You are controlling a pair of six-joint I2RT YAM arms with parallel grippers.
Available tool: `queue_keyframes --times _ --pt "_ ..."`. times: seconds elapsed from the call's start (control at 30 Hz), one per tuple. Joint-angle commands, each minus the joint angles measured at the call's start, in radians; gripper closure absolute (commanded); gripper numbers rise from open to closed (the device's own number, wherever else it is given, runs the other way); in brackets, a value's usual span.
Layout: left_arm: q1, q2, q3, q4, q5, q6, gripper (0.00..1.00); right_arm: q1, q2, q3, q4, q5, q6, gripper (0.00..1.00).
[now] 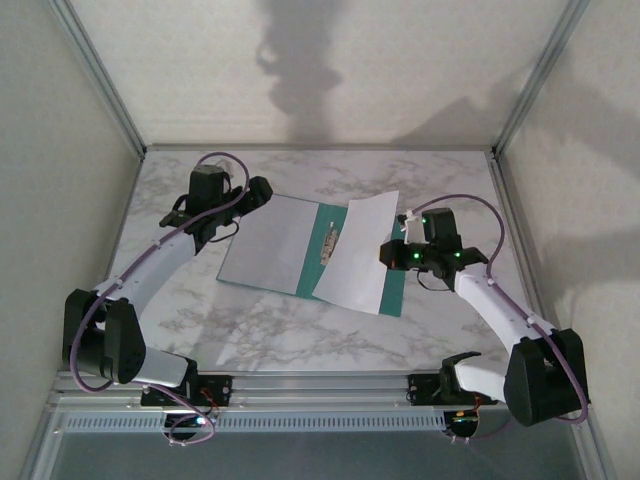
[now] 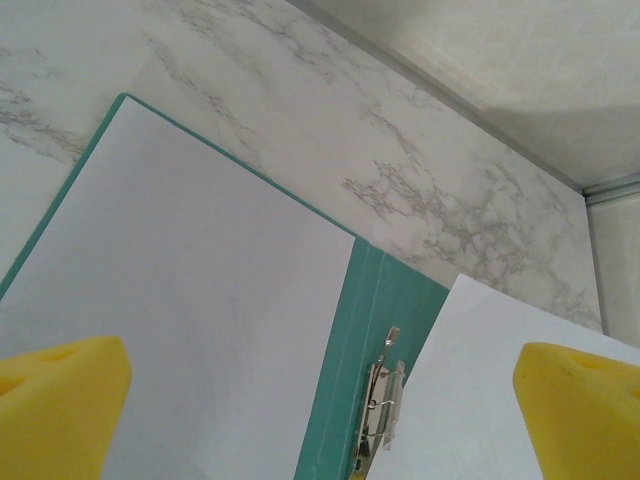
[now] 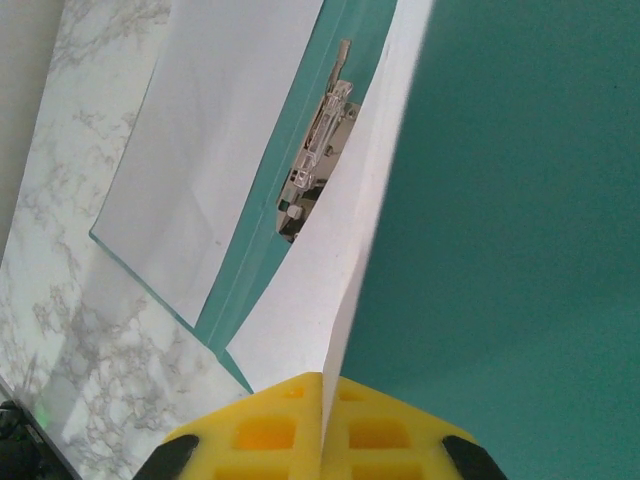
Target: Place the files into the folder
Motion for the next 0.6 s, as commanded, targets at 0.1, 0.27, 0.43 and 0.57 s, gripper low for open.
queue_keyframes --times 0.1,0.27,0.43,0.57 --pt "-0.009 0.015 0.022 -0.019 -0.001 0.021 0.02 -0.010 0.022 0.041 0.002 -0.024 -0.043 0.96" --pt "-0.009 0.020 0.023 -0.024 -0.002 0.024 0.02 -0.026 0.073 0.080 -0.018 -0.047 -0.065 0.96" --pt "-0.008 0.024 0.020 -0.028 -0.003 0.027 0.02 -0.033 0.127 0.138 -0.072 -0.071 -0.097 0.95" --pt "-0.009 0.029 0.020 -0.031 -0.005 0.032 0.02 -0.041 0.165 0.174 -0.098 -0.102 -0.112 0.95"
